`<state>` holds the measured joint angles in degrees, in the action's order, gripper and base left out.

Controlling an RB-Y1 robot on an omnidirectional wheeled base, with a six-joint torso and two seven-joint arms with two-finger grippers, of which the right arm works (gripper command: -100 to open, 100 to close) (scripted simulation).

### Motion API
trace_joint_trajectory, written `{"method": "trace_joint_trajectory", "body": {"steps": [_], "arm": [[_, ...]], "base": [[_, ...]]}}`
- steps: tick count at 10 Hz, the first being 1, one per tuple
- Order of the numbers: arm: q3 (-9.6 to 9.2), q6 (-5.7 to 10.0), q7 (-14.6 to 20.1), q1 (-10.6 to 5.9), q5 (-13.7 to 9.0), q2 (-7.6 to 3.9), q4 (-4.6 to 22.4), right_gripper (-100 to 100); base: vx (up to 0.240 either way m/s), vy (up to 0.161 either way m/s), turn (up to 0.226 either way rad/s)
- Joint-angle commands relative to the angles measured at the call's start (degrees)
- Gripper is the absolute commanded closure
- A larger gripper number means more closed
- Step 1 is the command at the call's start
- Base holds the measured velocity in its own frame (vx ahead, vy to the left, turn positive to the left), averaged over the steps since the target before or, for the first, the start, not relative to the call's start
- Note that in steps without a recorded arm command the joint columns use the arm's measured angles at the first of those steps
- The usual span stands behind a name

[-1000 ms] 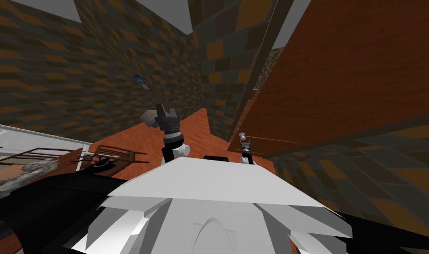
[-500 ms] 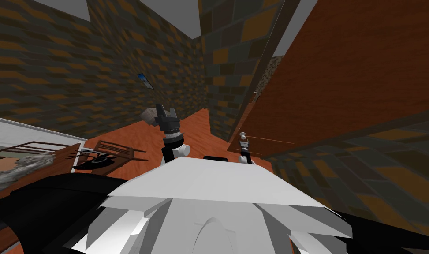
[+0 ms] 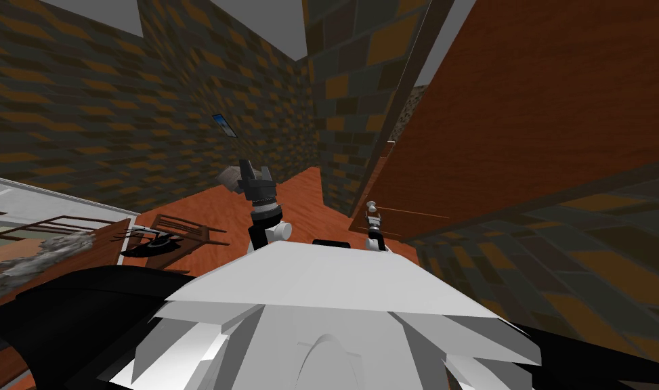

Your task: Pull the door open

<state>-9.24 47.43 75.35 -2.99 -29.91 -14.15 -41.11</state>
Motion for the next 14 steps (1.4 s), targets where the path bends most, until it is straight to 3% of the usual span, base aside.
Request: {"method": "trace_joint_trajectory", "body": {"steps": [1, 4, 5, 6, 8, 9, 11, 12, 13, 14], "arm": [[-0.64, -0.19, 2.86, -0.23, -0.89, 0.15, 0.07, -100], [-1.43, -0.64, 6.04, -0.37, -2.06, 0.30, -0.22, -100], [-1.30, -0.50, 5.47, -0.42, -1.84, 0.26, -0.02, -100], [-0.86, 0.24, 7.38, 0.06, -2.05, -1.19, 0.83, -100], [-0.35, 1.05, 9.23, 0.60, -2.25, -2.79, 1.72, -100], [-0.35, 1.05, 9.23, 0.60, -2.25, -2.79, 1.72, -100], [0.09, 1.74, 10.82, 1.07, -2.42, -4.17, 2.49, -100], [-0.06, 1.49, 10.16, 0.61, -2.35, -3.63, 2.65, -100], [-0.06, 1.49, 10.16, 0.61, -2.35, -3.63, 2.65, 100], [-0.06, 1.49, 10.16, 0.61, -2.35, -3.63, 2.65, 100]], "base": [[-0.046, -0.017, 0.007], [-0.042, -0.010, 0.005], [-0.012, -0.003, 0.001], [0.101, 0.022, 0.124], [0.181, 0.005, 0.133], [0.147, -0.003, 0.025], [0.107, 0.003, 0.075], [0.054, -0.001, 0.017], [-0.005, -0.007, -0.037], [-0.019, -0.013, -0.008]]}}
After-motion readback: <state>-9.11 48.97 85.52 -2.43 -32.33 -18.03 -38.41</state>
